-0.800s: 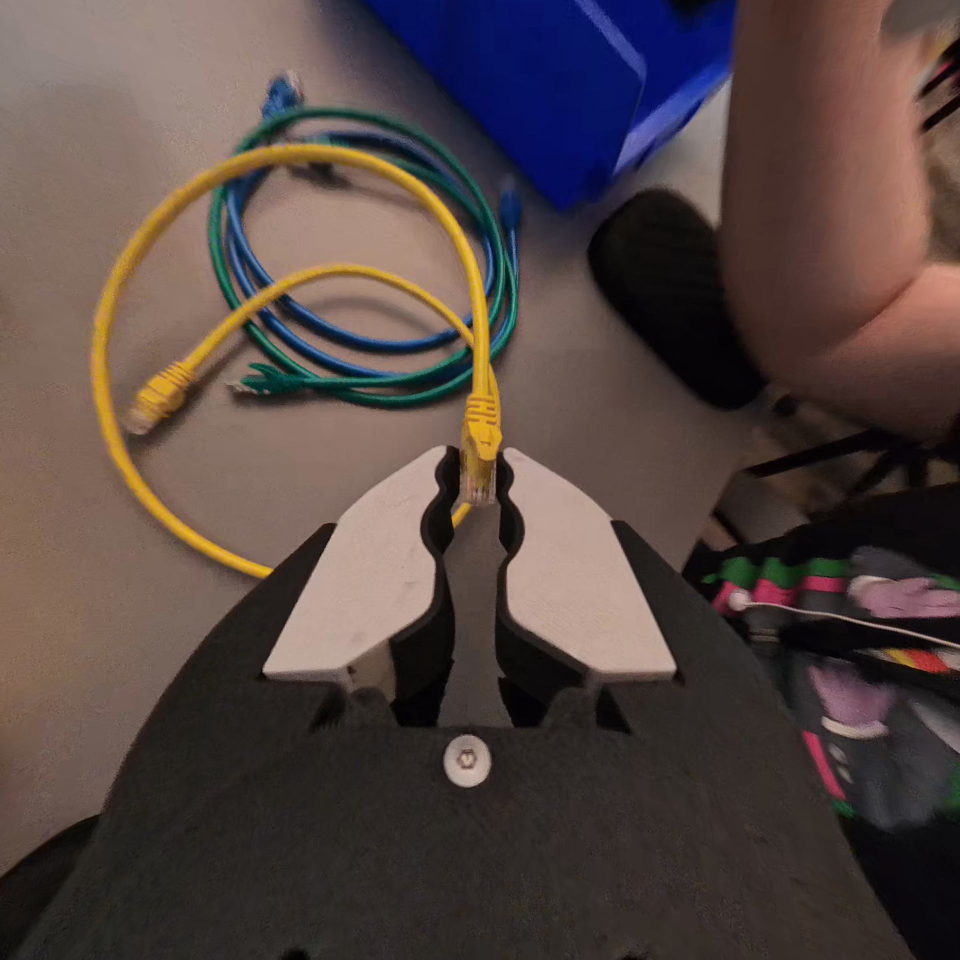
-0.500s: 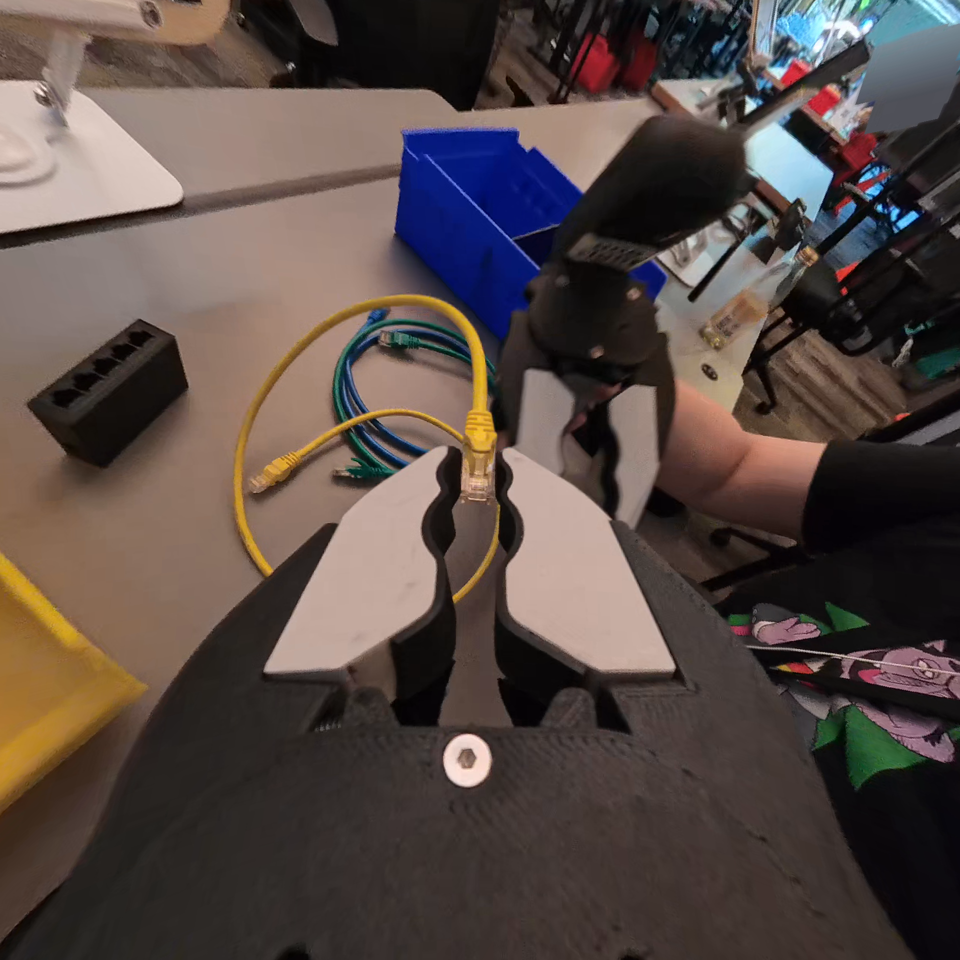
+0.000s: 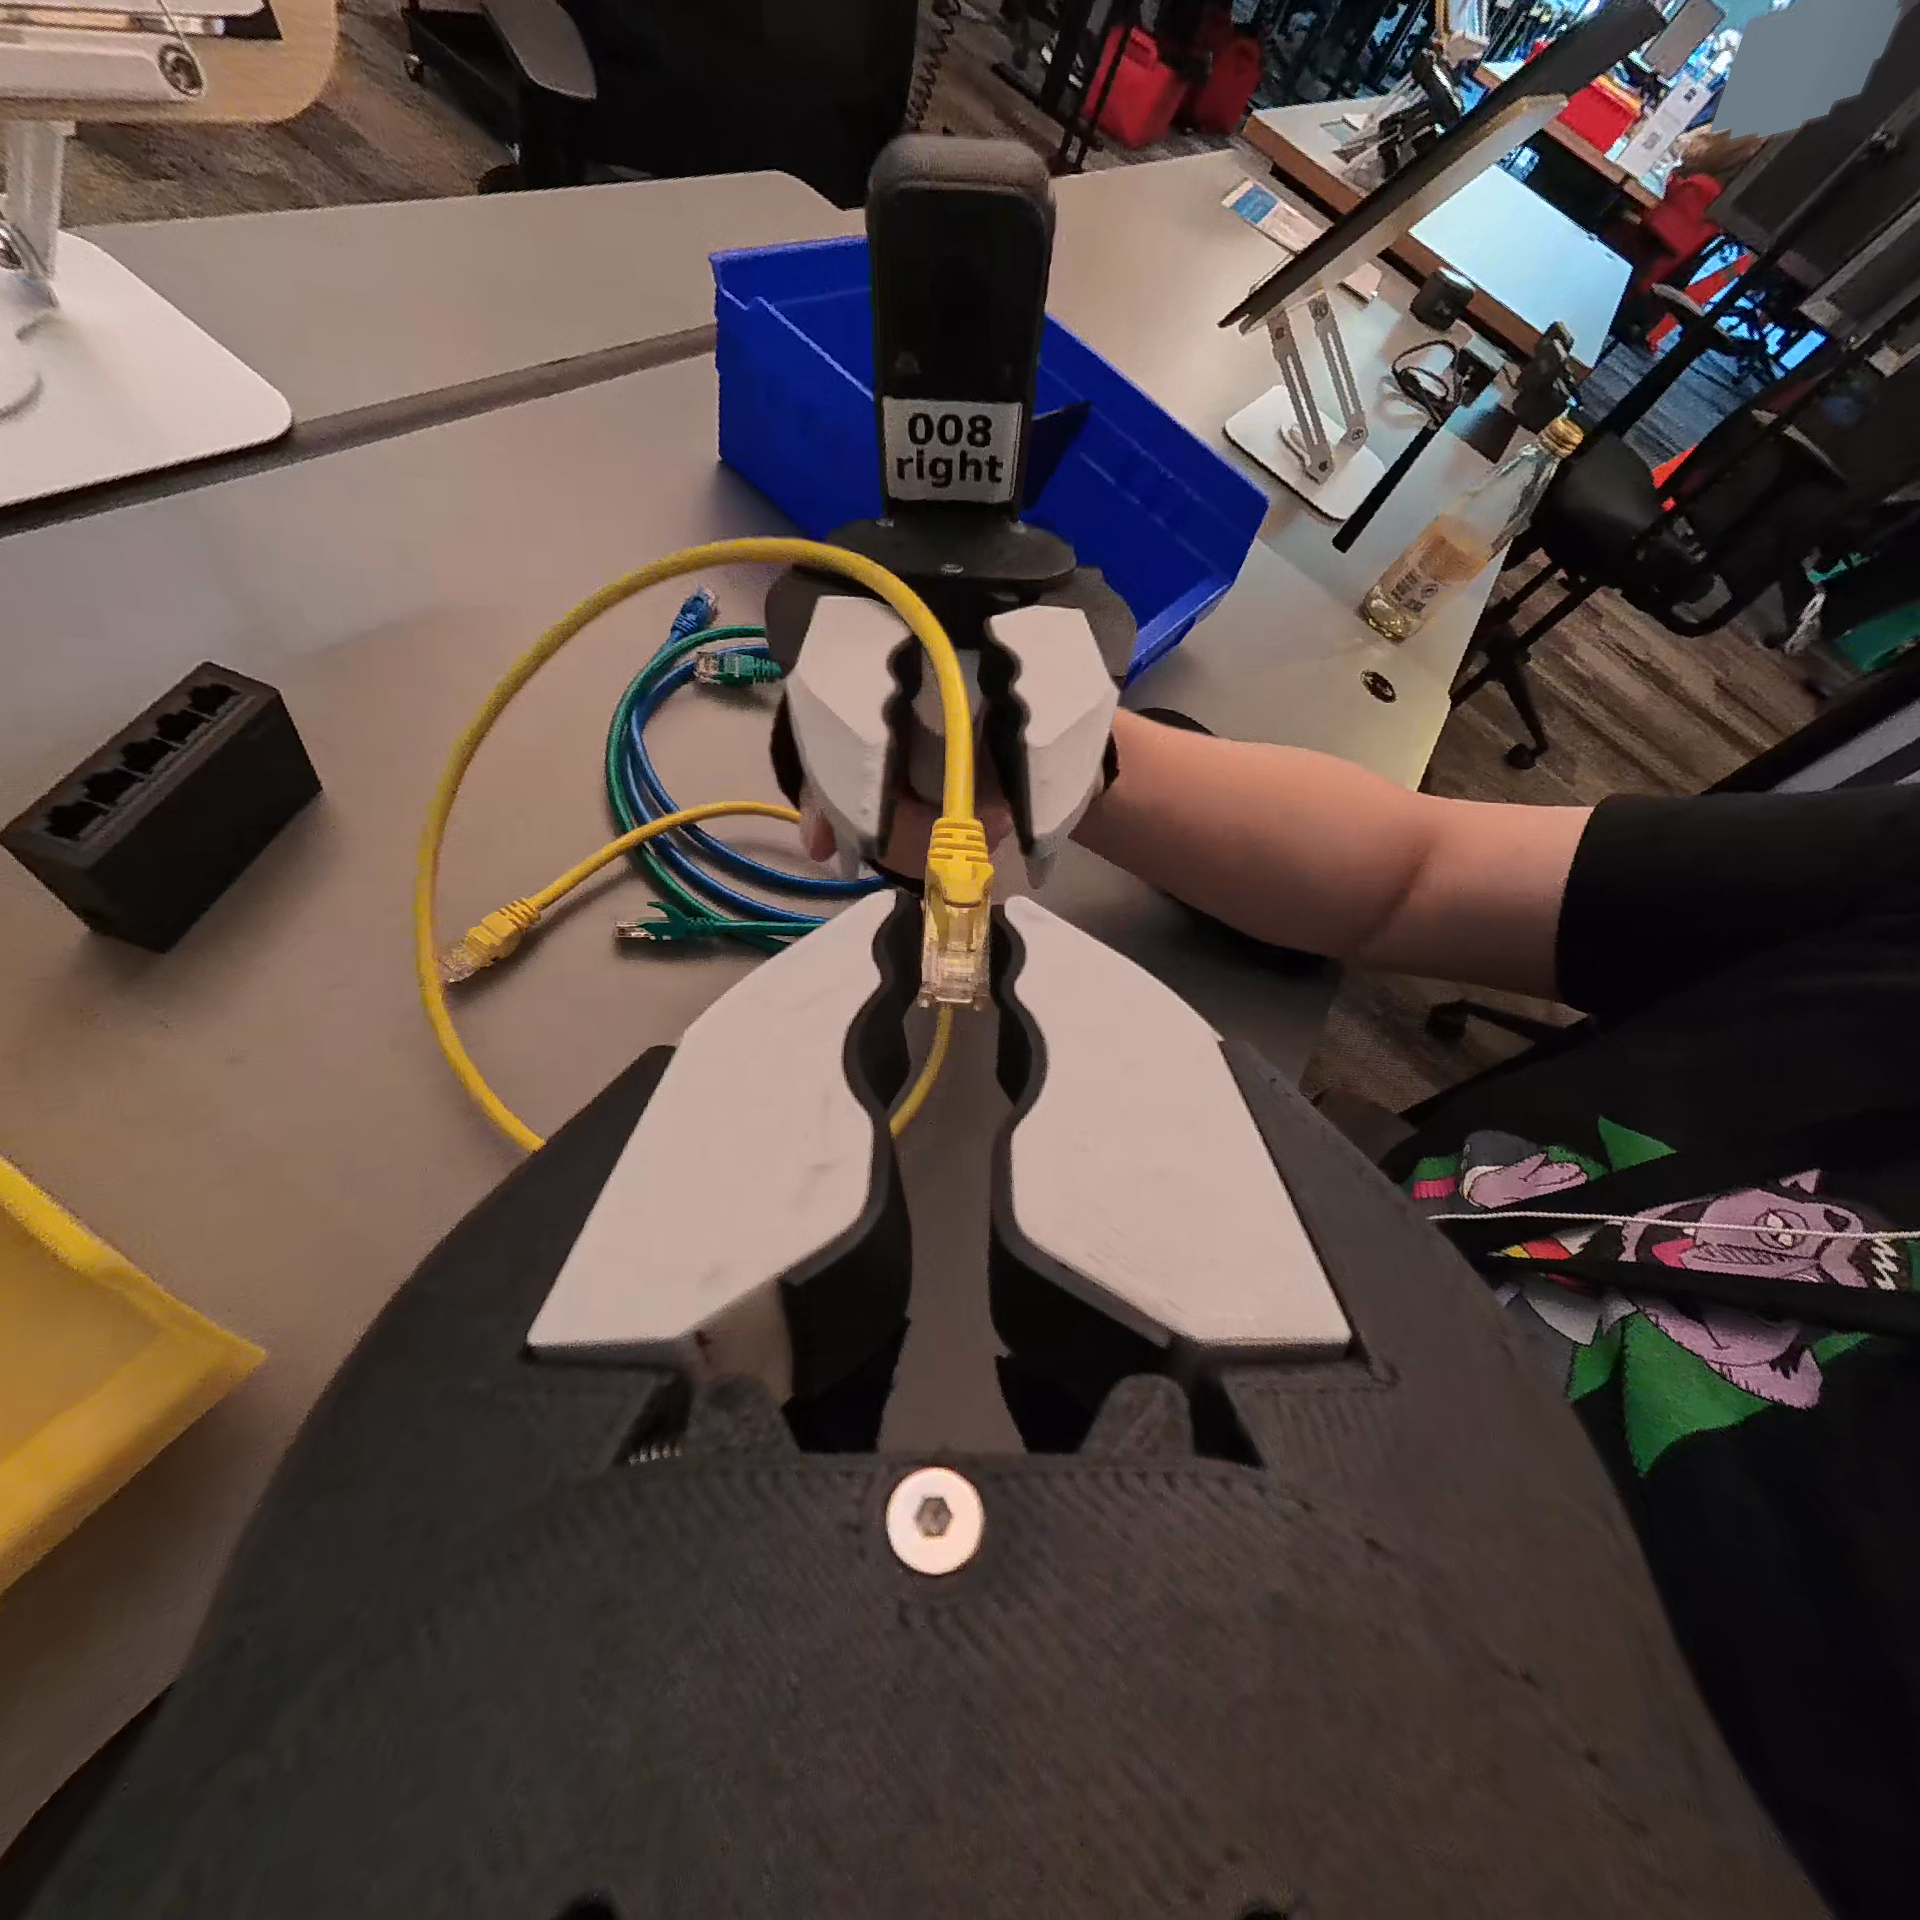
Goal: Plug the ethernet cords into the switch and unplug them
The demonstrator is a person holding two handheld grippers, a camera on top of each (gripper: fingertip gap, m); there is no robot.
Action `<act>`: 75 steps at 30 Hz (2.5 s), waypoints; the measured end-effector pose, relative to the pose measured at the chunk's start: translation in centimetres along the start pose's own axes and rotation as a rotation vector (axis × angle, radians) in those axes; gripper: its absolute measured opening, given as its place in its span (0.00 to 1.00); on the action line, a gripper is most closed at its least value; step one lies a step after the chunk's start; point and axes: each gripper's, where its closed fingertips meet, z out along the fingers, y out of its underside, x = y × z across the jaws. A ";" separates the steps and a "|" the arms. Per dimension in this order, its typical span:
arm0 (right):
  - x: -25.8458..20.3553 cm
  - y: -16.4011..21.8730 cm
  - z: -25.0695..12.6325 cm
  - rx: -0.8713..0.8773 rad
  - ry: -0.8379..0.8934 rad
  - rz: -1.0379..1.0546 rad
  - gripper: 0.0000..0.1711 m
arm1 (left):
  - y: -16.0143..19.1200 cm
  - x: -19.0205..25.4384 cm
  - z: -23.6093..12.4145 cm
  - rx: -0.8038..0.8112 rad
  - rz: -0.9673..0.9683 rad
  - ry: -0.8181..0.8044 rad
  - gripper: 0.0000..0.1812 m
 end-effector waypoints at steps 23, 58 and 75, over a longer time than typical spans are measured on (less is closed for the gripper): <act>0.5 0.6 -0.5 -0.054 -0.002 0.091 0.04 | 1.0 -0.4 0.6 -0.050 0.011 -0.014 0.06; 1.2 0.7 -0.2 -0.078 -0.004 0.415 0.05 | 1.0 -3.2 2.9 -0.133 0.923 -0.456 0.06; 1.0 0.6 -1.0 -0.152 0.059 0.313 0.04 | 0.7 -2.9 3.0 -0.012 0.769 -0.337 0.17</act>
